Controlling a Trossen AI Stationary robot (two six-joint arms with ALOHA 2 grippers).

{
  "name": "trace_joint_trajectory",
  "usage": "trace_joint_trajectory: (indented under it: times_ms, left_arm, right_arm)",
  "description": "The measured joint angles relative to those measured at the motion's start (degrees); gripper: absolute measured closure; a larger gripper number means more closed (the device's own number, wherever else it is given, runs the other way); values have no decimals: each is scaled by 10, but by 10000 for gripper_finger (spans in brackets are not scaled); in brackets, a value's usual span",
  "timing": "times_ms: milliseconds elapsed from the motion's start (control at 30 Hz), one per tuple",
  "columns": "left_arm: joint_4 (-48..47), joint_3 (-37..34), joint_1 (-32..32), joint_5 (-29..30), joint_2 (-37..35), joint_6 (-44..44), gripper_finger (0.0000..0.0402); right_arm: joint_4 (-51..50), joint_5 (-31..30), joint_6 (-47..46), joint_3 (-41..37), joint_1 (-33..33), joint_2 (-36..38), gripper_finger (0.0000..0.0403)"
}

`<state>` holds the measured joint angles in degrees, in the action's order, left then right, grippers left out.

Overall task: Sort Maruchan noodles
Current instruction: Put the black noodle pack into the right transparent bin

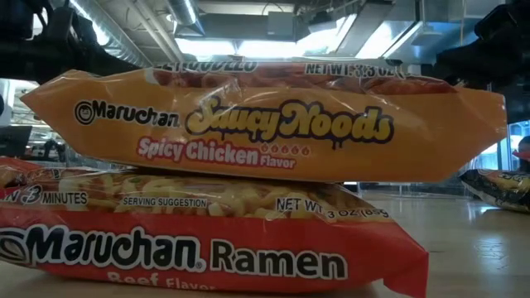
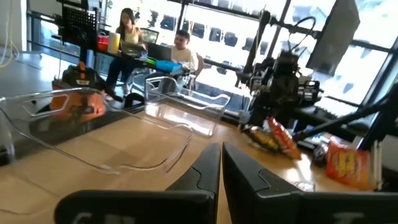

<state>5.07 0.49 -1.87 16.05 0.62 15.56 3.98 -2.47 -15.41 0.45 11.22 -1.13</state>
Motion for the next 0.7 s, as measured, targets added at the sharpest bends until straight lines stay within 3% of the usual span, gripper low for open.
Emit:
trace_joint_trajectory:
  times_ms: [67,267,367,567,700]
  left_arm:
    - [16,0,0,1,0,4,390]
    - [64,0,0,-5,8,38,390]
    - [90,0,0,-5,27,49,390]
    - [196,1,0,-10,131,49,390]
    - [204,31,0,-22,216,53,390]
  right_arm:
    - [8,-24,-49,0,0,0,403]
    - [23,-116,-68,0,0,-3,403]
    - [43,-126,-67,0,0,-22,403]
    - [155,-156,-35,1,0,-131,403]
    - [161,-160,-40,34,0,-226,403]
